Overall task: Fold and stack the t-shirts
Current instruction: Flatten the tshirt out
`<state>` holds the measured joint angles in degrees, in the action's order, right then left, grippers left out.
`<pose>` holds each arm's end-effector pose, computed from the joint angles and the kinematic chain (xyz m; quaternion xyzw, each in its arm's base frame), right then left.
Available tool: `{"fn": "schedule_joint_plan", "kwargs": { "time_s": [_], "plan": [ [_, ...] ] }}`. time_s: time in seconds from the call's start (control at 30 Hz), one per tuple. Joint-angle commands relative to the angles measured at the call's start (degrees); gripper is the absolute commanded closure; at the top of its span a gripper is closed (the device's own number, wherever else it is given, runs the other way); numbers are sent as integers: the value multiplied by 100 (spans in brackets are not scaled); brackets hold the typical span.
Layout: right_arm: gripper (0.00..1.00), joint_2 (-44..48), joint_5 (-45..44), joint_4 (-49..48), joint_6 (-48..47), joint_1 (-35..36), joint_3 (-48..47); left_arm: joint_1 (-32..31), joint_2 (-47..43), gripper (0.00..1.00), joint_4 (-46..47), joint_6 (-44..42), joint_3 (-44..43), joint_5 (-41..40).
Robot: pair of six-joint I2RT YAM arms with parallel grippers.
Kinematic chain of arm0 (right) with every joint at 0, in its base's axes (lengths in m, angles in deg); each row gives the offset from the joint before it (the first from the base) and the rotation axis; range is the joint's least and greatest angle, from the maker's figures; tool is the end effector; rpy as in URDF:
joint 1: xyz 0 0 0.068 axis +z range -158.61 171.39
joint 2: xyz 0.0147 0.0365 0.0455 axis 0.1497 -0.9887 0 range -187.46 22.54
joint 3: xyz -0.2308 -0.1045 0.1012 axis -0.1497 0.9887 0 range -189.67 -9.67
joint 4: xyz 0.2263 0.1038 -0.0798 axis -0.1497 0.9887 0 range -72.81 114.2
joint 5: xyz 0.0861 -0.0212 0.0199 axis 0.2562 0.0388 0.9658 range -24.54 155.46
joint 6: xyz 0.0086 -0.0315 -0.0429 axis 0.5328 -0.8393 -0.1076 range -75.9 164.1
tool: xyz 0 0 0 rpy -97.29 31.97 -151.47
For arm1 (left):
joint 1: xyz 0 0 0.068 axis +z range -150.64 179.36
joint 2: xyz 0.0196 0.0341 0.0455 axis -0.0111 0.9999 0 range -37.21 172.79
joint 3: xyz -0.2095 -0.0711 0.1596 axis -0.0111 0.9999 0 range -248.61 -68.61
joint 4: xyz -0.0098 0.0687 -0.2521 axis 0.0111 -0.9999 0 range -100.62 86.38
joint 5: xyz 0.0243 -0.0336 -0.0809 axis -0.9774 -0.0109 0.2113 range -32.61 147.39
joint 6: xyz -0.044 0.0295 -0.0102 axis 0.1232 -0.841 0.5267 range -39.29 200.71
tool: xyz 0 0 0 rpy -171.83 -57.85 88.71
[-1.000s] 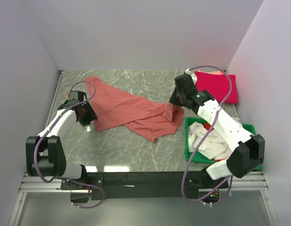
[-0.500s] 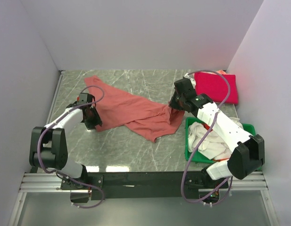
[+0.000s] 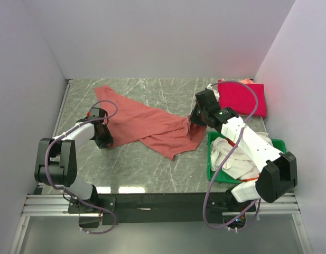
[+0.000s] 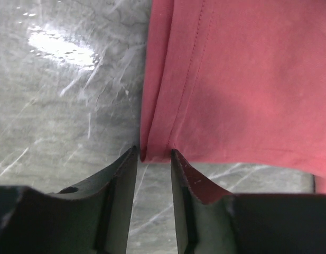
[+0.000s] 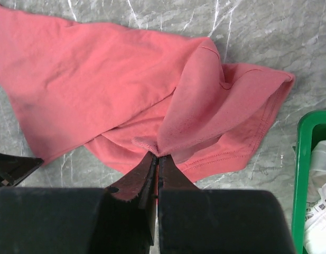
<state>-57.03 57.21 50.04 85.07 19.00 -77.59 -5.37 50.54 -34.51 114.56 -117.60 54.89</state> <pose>0.2702 0.1355 0.3059 0.1346 0.9103 0.1625 0.3560 0.2755 -0.0212 0.1679 -0.2511 0.9515 -0.0381 0.1738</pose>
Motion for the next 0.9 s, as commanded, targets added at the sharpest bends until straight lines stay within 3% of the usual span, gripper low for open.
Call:
{"fn": "schedule_joint_plan", "kwargs": {
  "time_s": [0.0, 0.2, 0.3, 0.33, 0.47, 0.6, 0.73, 0.87],
  "plan": [
    [100, 179, -36, -164, 51, 42, -11, -10, 172, 63, 268, -45, -66, -66],
    [100, 161, -36, -146, 7, 182, -98, -19, 480, 65, 426, -115, -14, 22],
    [100, 161, -54, -102, -19, 332, -204, -10, 700, 85, 505, -203, 21, 136],
    [100, 170, -63, -68, -54, 428, -256, 7, 770, 99, 505, -220, -5, 180],
    [100, 214, -89, 47, -360, 867, -362, 489, 543, 100, 532, -142, -276, 521],
    [100, 223, 85, 319, -695, 1377, -231, 1840, 191, 100, 523, 43, -839, 1031],
    [100, 267, 568, 425, -932, 1747, 348, 2423, 330, 100, 576, 43, -1305, 1243],
    [93, 310, 588, 539, -933, 2019, 648, 2670, 700, 100, 715, 113, -1271, 1577]
  ]
}}
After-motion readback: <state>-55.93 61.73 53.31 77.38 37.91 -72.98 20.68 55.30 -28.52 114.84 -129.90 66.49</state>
